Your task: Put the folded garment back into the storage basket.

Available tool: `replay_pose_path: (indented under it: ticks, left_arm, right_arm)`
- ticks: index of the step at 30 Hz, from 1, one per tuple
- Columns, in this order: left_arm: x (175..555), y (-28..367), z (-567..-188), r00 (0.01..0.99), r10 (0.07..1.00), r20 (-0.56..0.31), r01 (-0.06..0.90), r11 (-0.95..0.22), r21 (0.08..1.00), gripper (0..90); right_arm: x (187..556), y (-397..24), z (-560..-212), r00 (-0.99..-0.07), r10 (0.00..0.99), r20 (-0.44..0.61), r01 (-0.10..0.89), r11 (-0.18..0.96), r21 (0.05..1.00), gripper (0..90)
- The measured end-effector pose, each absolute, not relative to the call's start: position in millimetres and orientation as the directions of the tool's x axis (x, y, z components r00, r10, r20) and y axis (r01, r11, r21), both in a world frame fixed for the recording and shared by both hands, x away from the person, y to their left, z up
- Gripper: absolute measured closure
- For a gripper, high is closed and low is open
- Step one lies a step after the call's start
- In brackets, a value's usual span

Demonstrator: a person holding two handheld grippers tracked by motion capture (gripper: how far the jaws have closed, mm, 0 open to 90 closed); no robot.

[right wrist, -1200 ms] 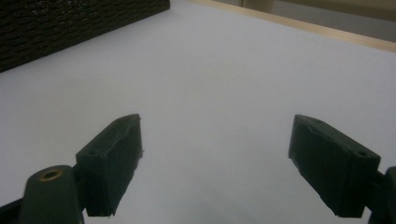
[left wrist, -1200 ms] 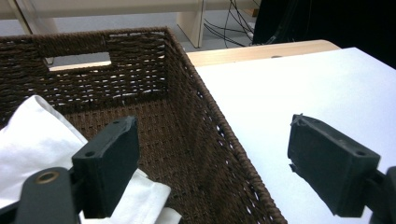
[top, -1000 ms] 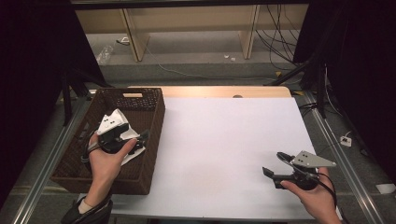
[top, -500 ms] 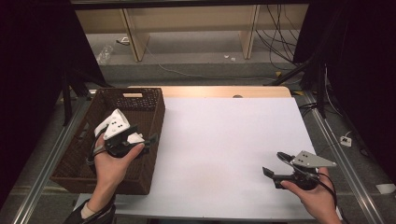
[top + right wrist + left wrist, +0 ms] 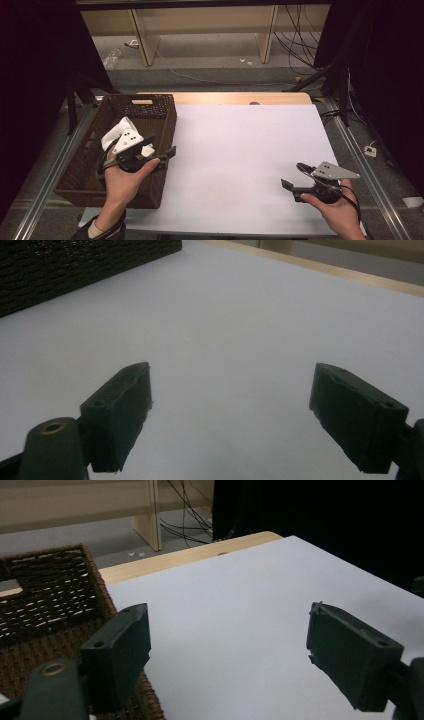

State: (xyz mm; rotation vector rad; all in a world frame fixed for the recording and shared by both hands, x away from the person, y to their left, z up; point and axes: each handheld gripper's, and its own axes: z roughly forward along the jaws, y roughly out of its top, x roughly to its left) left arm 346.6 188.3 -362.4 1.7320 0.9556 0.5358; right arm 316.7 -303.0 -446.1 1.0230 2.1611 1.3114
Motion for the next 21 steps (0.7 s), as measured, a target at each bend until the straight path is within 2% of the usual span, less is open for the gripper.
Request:
replay_pose_path:
  ticks: [21]
  left_arm:
    - [339.5, 177.2, -360.4, 0.631, 0.772, -0.083, 0.343, -0.182, 0.922, 17.2]
  right_arm:
    - [317.2, -303.4, -446.4, -0.645, 0.764, 0.026, 0.374, 0.285, 0.882, 17.7]
